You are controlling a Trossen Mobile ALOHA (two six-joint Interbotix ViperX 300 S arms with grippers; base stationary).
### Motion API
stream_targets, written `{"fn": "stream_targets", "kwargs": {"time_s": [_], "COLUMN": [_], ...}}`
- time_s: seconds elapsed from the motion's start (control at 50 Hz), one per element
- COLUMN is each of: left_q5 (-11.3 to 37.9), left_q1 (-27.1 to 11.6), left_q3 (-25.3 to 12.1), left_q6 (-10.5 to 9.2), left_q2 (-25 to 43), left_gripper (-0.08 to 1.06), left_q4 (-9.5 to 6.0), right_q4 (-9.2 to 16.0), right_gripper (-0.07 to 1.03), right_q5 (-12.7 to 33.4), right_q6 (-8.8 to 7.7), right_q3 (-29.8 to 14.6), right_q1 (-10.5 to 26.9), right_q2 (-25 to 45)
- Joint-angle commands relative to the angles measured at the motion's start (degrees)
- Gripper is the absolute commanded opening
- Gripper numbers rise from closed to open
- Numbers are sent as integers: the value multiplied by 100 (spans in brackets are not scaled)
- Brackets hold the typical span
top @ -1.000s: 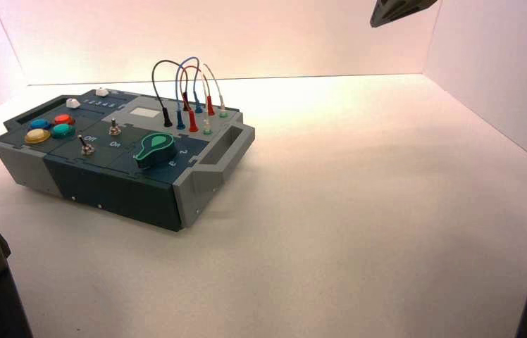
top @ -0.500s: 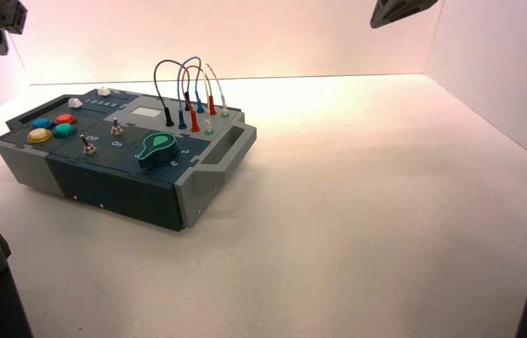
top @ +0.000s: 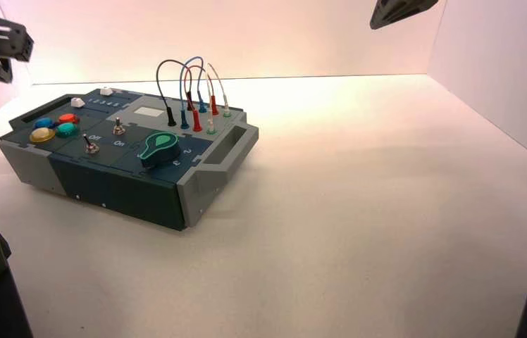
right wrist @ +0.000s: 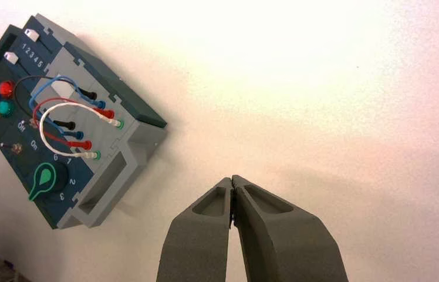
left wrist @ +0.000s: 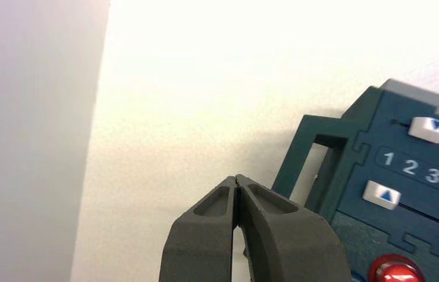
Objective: Move the box to the right.
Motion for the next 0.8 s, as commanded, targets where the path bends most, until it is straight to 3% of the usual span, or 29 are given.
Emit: {"fn": "stream_targets", "kwargs": {"time_s": [0.02, 0.34, 0.62, 0.8], "left_q5": [-141, -211, -211, -211], "left_q1": [9, -44, -457, -510], "left_q3": [-176, -255, -352, -387], "left_q6": [18, 0, -9, -62], "left_q2": [-9, 167, 387, 580], "left_gripper": [-3, -3, -3, -3], "left_q4": [-35, -70, -79, -105], "right_q4": [18, 18, 18, 9], "right_gripper": [-2, -2, -2, -2], "right_q5": [-9, 35, 53, 53], "right_q6": [-18, -18, -18, -18], "right_q3": [-167, -176, -185, -185], "right_q1": [9, 9, 9, 9], "right_q2": [-35, 26, 44, 44]}}
